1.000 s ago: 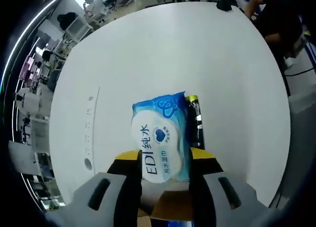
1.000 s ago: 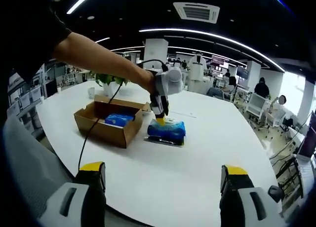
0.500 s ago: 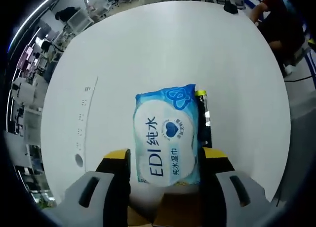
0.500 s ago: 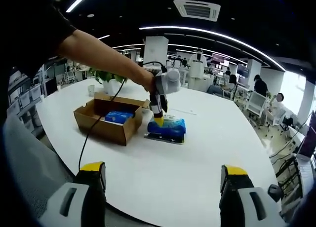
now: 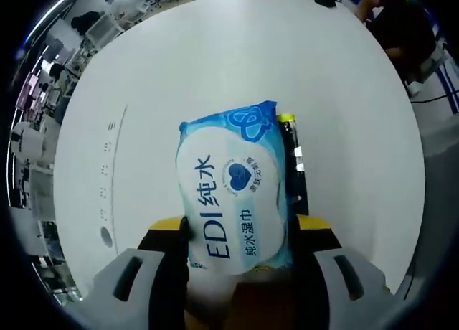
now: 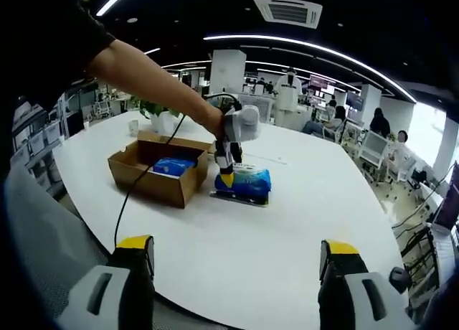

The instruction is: Operate the shoe box by opening the lid, removing the specified soft item, and placing it in the target area until the item is outside and the box remains undamaged.

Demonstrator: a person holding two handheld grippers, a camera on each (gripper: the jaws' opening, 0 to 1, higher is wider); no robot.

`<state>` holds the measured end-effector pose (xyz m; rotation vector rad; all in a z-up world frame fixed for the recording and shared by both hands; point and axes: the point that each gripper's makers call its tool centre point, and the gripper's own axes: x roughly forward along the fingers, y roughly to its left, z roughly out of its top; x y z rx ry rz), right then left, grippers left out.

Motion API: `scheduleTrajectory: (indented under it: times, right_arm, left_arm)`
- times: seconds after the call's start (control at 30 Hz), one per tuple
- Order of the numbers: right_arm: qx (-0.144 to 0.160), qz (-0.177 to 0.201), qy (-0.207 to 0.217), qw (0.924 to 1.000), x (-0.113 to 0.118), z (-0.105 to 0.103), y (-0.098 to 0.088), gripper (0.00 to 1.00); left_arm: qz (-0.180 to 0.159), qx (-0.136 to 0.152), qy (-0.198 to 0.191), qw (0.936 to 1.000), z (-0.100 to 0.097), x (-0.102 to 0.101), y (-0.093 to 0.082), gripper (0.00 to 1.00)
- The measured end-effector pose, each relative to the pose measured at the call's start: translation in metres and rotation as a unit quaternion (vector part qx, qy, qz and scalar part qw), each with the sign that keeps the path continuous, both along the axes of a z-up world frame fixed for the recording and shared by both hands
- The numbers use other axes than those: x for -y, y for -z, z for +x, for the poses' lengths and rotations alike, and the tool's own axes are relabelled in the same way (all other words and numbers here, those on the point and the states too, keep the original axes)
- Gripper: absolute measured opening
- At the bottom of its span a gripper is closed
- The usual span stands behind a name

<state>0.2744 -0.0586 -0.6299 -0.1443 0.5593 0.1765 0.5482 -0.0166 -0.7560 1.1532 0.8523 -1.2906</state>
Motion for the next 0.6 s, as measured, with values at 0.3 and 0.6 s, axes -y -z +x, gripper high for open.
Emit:
scheduleTrajectory:
  times: [0.3, 0.6]
  right_arm:
    - [0.001, -0.002, 0.001, 1.0, 0.002, 0.0, 0.0, 0.95]
    - [0.005, -0.005, 0.0, 1.0, 0.002, 0.0, -0.001, 0.96]
  left_arm:
    - [-0.002, 0.0, 0.016, 0.9999, 0.0, 0.001, 0.0, 0.56]
    - [0.003, 0.018, 0.026, 0.9995, 0.001, 0.002, -0.014, 0.58]
